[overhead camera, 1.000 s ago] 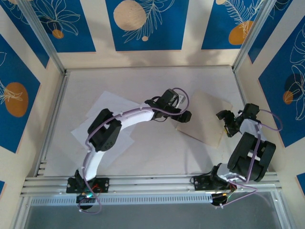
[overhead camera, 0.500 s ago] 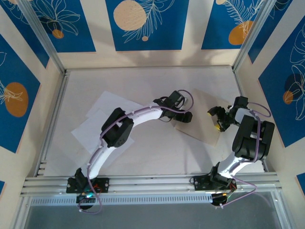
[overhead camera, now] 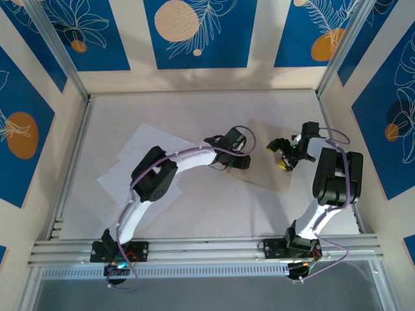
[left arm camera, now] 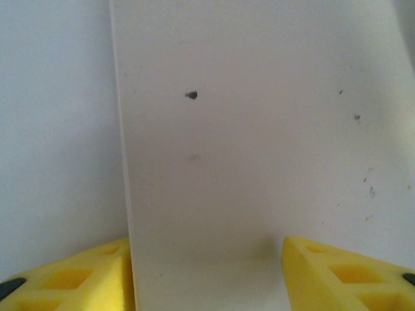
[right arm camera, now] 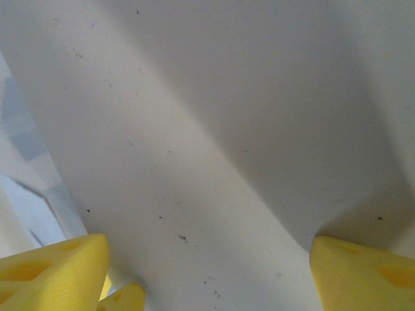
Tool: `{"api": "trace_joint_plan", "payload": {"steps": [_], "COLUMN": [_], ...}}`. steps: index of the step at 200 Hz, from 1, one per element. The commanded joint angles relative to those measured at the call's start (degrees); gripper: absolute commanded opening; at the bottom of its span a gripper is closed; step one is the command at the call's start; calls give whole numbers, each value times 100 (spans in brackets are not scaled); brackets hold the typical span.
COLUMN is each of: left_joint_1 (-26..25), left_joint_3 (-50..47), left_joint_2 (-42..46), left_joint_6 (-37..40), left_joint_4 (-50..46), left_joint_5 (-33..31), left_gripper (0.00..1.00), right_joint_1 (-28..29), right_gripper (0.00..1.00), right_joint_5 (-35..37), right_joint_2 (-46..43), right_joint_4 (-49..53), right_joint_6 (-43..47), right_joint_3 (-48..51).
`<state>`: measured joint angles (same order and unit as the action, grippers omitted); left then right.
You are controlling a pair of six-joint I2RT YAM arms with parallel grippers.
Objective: Put the files into the folder
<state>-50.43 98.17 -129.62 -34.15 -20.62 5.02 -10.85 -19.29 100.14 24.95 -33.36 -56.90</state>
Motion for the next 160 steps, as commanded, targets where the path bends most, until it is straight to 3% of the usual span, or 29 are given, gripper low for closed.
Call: {"api": "trace_joint_plan", "payload": {"steps": [1,37,68,160], "left_joint_1": [60,196,244,289], "left_joint_3": [-738,-1761,-2238,-2430], "left_joint_2": [492,1062,1451,1631], "left_joint_6": [-492,-967,-1021,-1164], "left_joint_4": [-576,-442,-386,-319], "left_joint_5": [-296,-449,-504,-163], "left_gripper": [58,57,56,61], "right_joint_1": [382,514,403,542], "right_gripper": [81,81,81,77], "right_joint_5": [-497,-655,-334,-76], "right_joint_2": [-47,-390,-829,-999], "right_joint_4": [240,408,890,829], "right_joint_6": [7,60,413,665], "right_joint_3": [-67,81,35,569]}}
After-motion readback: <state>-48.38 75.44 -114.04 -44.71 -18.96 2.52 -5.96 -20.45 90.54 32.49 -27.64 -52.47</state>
